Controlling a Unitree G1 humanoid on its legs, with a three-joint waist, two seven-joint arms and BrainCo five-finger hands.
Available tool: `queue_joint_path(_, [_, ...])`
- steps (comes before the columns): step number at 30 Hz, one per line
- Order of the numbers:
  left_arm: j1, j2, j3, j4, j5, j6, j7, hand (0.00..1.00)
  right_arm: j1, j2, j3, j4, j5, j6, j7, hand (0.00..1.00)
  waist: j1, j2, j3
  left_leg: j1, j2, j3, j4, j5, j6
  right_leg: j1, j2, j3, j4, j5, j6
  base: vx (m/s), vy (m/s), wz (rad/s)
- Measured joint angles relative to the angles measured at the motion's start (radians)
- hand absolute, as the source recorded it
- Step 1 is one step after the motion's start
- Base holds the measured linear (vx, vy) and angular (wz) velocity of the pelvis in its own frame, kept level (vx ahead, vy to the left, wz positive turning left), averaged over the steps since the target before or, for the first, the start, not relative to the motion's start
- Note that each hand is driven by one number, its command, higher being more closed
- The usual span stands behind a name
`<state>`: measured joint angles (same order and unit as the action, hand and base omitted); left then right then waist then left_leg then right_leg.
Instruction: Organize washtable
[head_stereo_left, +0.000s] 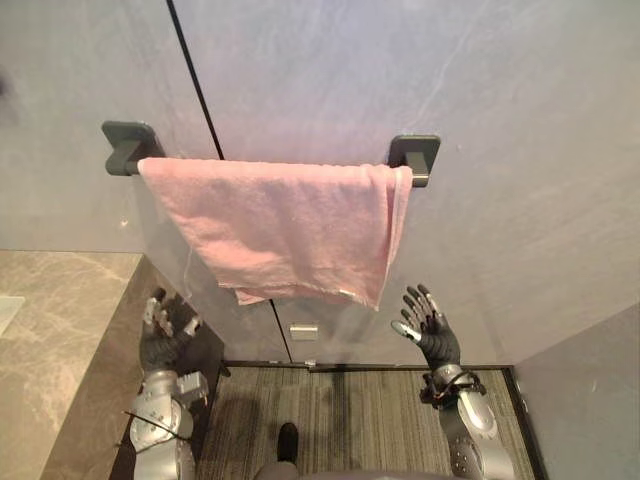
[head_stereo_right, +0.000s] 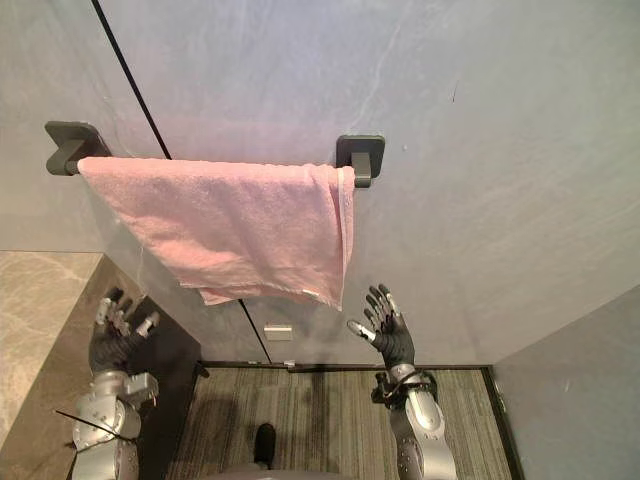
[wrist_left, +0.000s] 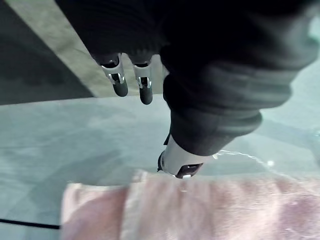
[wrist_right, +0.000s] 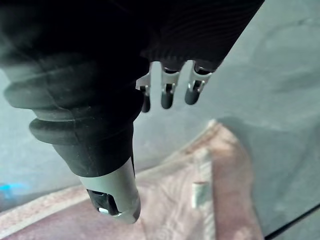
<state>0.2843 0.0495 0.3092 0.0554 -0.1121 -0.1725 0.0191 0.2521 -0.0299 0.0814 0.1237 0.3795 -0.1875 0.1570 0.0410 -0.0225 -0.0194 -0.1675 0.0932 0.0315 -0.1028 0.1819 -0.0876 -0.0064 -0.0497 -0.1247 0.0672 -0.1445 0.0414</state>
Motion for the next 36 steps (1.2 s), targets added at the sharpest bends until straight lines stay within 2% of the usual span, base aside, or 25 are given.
queue_joint_path(5, [0.047, -0.003, -0.056, 0.23, 0.057, 0.024, -0.044, 0.0, 0.028, -0.017, 0.06, 0.193, -0.051, 0.017, 0.023, 0.0, 0.003, 0.0, 0.0, 0.009, 0.01, 0.021, 0.0, -0.015, -0.005, 0.0, 0.004, 0.02, -0.003, 0.001, 0.0, -0.01, -0.001, -0.12])
queue_joint_path(9, [0.049, -0.008, -0.076, 0.45, 0.128, 0.047, -0.062, 0.0, 0.04, -0.022, 0.106, 0.353, -0.154, 0.043, 0.025, 0.0, 0.003, -0.001, 0.002, 0.012, 0.01, 0.031, 0.0, -0.024, -0.003, 0.0, 0.003, 0.033, -0.008, -0.002, 0.005, 0.01, -0.002, -0.08])
queue_joint_path(13, [0.099, -0.014, -0.147, 0.49, 0.165, 0.06, -0.077, 0.0, 0.053, -0.058, 0.214, 0.346, -0.233, 0.047, 0.031, 0.0, 0.003, -0.003, 0.004, 0.021, 0.007, 0.051, 0.0, -0.036, -0.005, 0.001, -0.004, 0.054, -0.014, -0.002, 0.004, 0.07, -0.008, -0.17])
queue_joint_path(16, [0.135, 0.01, -0.279, 0.355, 0.146, 0.058, -0.131, 0.0, 0.048, -0.101, 0.317, 0.218, -0.219, 0.046, 0.06, 0.0, 0.004, -0.004, 0.006, 0.021, -0.003, 0.051, 0.0, -0.037, -0.001, 0.001, -0.008, 0.057, -0.016, -0.003, 0.005, 0.07, -0.002, -0.02])
queue_joint_path(18, [0.128, 0.053, -0.391, 0.219, 0.042, 0.045, -0.19, 0.0, 0.01, -0.139, 0.422, 0.098, -0.17, 0.037, 0.096, 0.0, 0.005, -0.004, 0.009, 0.021, -0.004, 0.054, 0.003, -0.039, -0.001, 0.001, -0.009, 0.059, -0.018, -0.003, 0.006, 0.06, -0.009, -0.02])
queue_joint_path(20, [0.11, 0.079, -0.448, 0.137, -0.017, 0.035, -0.217, 0.0, -0.038, -0.149, 0.485, 0.033, -0.137, 0.036, 0.11, 0.0, 0.003, -0.004, 0.012, 0.022, -0.005, 0.054, 0.006, -0.039, -0.001, 0.001, -0.009, 0.056, -0.015, -0.002, 0.006, 0.02, -0.005, 0.0])
queue_joint_path(22, [0.066, 0.131, -0.521, 0.019, -0.129, 0.016, -0.254, 0.0, -0.124, -0.155, 0.569, -0.064, -0.055, 0.028, 0.117, 0.0, 0.002, -0.003, 0.013, 0.023, -0.005, 0.054, 0.006, -0.04, -0.001, 0.002, -0.009, 0.053, -0.014, -0.002, 0.007, 0.0, 0.0, 0.0])
queue_joint_path(23, [0.06, 0.144, -0.525, -0.015, -0.16, 0.007, -0.258, 0.0, -0.145, -0.156, 0.568, -0.08, -0.033, 0.021, 0.115, 0.0, 0.002, -0.003, 0.013, 0.024, -0.004, 0.054, 0.006, -0.041, -0.001, 0.002, -0.009, 0.052, -0.013, -0.002, 0.007, 0.0, 0.0, 0.0])
queue_joint_path(25, [0.036, 0.219, -0.541, -0.132, -0.258, -0.017, -0.269, 0.0, -0.239, -0.179, 0.597, -0.154, 0.052, -0.004, 0.11, 0.0, 0.003, -0.001, 0.014, 0.028, -0.005, 0.054, 0.006, -0.042, 0.0, 0.003, -0.01, 0.05, -0.008, -0.002, 0.007, 0.0, 0.0, 0.0])
queue_joint_path(29, [-0.011, 0.304, -0.533, -0.24, -0.425, -0.046, -0.278, 0.0, -0.343, -0.178, 0.627, -0.212, 0.167, -0.042, 0.103, 0.0, 0.005, 0.005, 0.019, 0.044, -0.008, 0.055, 0.006, -0.042, 0.0, 0.009, -0.016, 0.044, 0.011, -0.007, 0.015, -0.01, 0.002, 0.0])
queue_joint_path(32, [-0.044, 0.352, -0.528, -0.284, -0.506, -0.058, -0.281, 0.0, -0.384, -0.178, 0.634, -0.237, 0.222, -0.068, 0.104, 0.0, 0.004, 0.008, 0.021, 0.05, -0.009, 0.055, 0.005, -0.041, 0.001, 0.011, -0.017, 0.043, 0.017, -0.007, 0.015, -0.04, 0.008, -0.02])
queue_joint_path(36, [-0.053, 0.352, -0.512, -0.287, -0.527, -0.07, -0.294, 0.0, -0.387, -0.179, 0.643, -0.254, 0.247, -0.081, 0.101, 0.0, 0.001, 0.01, 0.022, 0.059, -0.01, 0.054, 0.0, -0.041, 0.001, 0.018, -0.018, 0.042, 0.017, -0.008, 0.014, -0.04, 0.005, -0.02])
